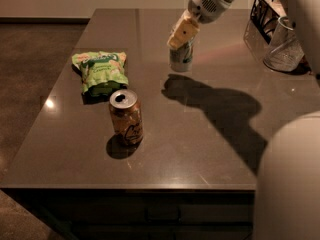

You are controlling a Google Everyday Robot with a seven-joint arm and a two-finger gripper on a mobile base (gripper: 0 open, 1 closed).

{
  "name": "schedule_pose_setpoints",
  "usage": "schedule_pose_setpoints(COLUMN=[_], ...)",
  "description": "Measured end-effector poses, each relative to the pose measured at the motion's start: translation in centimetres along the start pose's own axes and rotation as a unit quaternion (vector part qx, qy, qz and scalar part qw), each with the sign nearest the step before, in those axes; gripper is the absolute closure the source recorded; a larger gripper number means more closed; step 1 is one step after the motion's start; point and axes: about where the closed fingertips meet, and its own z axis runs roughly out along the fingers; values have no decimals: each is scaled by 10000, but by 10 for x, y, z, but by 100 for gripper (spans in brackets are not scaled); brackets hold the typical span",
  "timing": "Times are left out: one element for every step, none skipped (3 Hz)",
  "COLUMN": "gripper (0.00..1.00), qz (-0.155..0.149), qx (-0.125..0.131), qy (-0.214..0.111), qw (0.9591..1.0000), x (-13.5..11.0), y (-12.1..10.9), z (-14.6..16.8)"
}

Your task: Move 7up can near orange can

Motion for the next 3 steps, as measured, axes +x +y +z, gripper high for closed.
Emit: schedule_pose_setpoints(gripper=[100, 100, 100], qz=[-574, -957, -1242], qx=[-342, -767, -1091], qy=[81, 155, 114], qw=[9977, 9923, 9862], x=[6, 22, 28], y=[48, 92, 125], z=[8, 24, 36])
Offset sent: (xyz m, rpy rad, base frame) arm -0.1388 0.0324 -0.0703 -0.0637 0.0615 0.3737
